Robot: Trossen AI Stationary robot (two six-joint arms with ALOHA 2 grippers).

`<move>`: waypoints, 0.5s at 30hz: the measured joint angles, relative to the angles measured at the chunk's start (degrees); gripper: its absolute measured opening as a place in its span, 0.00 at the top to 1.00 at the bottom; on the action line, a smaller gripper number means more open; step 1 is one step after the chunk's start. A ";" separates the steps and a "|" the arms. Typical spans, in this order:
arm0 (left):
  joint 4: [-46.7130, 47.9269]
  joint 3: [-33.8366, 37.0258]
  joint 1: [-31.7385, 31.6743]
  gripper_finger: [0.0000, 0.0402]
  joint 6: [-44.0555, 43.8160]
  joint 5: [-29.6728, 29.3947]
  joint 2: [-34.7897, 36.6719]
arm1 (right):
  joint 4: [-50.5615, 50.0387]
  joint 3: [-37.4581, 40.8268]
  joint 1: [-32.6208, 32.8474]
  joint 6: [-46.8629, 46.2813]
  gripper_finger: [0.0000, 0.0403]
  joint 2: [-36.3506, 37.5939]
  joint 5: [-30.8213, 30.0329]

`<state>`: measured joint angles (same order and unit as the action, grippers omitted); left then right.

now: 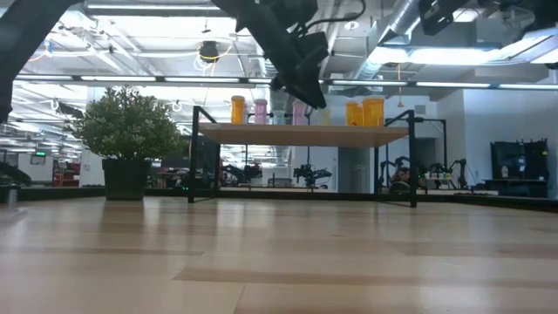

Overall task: Pick and place medicine bottles onto shelf by color
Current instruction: Put the blue small pill bottle on the shelf

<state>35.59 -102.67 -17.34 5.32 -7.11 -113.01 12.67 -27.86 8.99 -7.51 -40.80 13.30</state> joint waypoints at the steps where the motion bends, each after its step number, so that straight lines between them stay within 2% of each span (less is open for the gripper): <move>1: -0.46 -0.08 0.00 0.80 0.00 0.34 -0.26 | -0.09 0.00 0.00 0.00 0.51 -0.02 0.00; 15: -0.59 0.09 0.09 0.80 0.00 0.66 -1.15 | -0.20 0.00 0.00 -0.01 0.51 0.00 0.00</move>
<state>35.00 -102.59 -17.26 5.32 -6.45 -114.15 12.47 -27.86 8.99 -7.52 -40.80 13.30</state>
